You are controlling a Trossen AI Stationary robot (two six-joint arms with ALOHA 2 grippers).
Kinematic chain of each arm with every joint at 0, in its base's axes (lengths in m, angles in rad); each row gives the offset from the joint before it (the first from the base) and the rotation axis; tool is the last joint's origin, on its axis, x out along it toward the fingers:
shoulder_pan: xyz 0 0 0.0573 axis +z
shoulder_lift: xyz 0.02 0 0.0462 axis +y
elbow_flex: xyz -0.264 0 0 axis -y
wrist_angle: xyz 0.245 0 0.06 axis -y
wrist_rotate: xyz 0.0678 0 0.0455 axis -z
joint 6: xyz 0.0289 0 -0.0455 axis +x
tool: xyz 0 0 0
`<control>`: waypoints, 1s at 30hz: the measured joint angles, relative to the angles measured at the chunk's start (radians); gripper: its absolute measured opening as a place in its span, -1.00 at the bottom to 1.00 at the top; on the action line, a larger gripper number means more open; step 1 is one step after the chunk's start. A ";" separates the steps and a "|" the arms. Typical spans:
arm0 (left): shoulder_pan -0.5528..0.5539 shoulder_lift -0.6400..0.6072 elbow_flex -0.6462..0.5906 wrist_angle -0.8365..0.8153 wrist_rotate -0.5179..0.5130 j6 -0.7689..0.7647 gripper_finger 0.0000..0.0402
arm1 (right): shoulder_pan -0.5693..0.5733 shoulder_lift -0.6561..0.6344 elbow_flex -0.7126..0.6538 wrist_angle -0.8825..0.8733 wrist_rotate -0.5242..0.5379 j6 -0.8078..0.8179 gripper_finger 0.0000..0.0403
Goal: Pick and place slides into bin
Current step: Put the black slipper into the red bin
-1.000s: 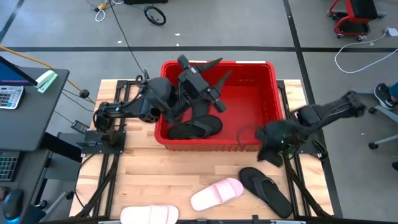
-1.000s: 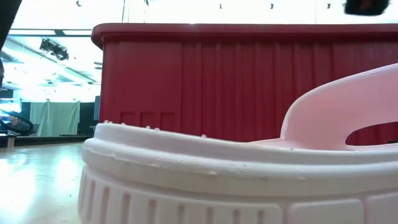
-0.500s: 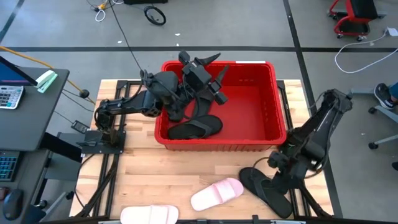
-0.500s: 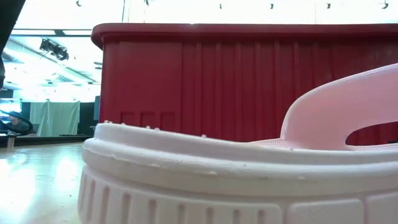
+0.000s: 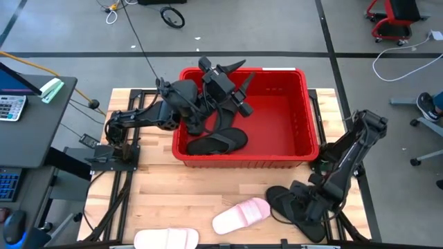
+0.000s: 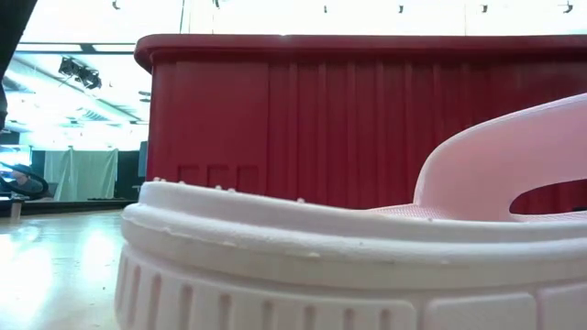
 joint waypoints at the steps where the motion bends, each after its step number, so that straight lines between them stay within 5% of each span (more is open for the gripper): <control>1: -0.002 0.000 0.000 0.000 0.000 0.000 -0.10 | 0.000 0.010 -0.005 0.000 -0.001 -0.010 -0.52; 20: -0.005 0.000 0.000 0.000 0.001 0.000 -0.12 | -0.088 -0.056 -0.343 0.321 -0.057 -0.057 -0.54; 26: -0.005 0.000 0.000 0.000 0.001 0.000 -0.13 | -0.088 -0.068 -0.332 0.318 -0.054 -0.058 -0.91; 30: -0.010 0.000 0.000 0.000 0.000 -0.001 -0.13 | -0.088 -0.107 -0.250 0.317 -0.028 -0.055 -0.92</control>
